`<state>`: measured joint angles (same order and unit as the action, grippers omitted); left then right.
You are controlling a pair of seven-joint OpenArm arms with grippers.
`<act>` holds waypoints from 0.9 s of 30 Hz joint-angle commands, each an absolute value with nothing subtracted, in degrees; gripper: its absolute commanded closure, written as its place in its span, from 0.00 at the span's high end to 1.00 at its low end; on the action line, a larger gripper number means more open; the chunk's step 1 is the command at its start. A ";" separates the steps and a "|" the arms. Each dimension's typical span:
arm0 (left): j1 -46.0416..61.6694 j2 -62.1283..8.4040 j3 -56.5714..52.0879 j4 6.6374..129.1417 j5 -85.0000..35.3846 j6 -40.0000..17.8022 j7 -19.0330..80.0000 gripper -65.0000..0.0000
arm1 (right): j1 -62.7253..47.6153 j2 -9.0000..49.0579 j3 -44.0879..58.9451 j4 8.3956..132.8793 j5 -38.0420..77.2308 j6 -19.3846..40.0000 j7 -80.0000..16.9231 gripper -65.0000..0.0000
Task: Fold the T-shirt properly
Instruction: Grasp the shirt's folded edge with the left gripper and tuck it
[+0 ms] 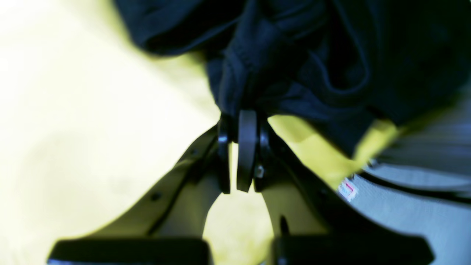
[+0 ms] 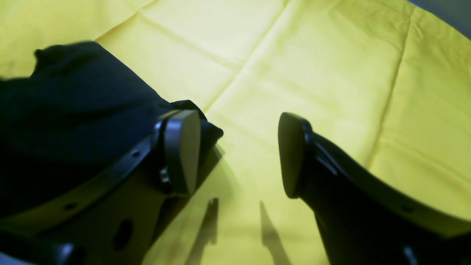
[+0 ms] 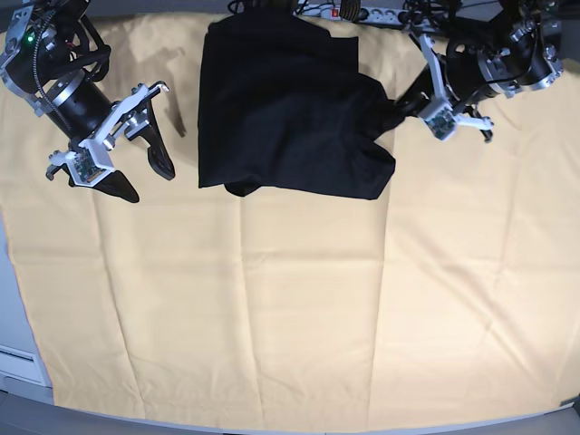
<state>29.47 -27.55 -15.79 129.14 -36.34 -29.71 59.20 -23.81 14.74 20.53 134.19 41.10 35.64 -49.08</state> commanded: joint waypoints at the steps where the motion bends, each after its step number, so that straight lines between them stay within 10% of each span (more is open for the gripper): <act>1: 30.13 -28.03 -17.04 130.13 -39.13 -28.75 58.59 0.00 | -23.64 15.27 20.99 135.00 42.11 35.77 -47.55 0.55; 8: 31.70 -27.77 -18.94 130.19 -49.15 -32.21 59.90 0.04 | -23.64 15.27 20.99 135.00 42.11 35.77 -47.53 0.55; 14: 31.70 -27.77 -18.94 130.19 -54.72 -34.11 56.55 0.74 | -23.66 15.27 20.99 135.00 42.13 35.77 -47.55 0.55; 27: 31.20 -17.50 -25.71 135.00 -37.28 -15.88 50.06 0.76 | -23.64 15.27 20.99 135.00 45.17 36.97 -47.62 0.55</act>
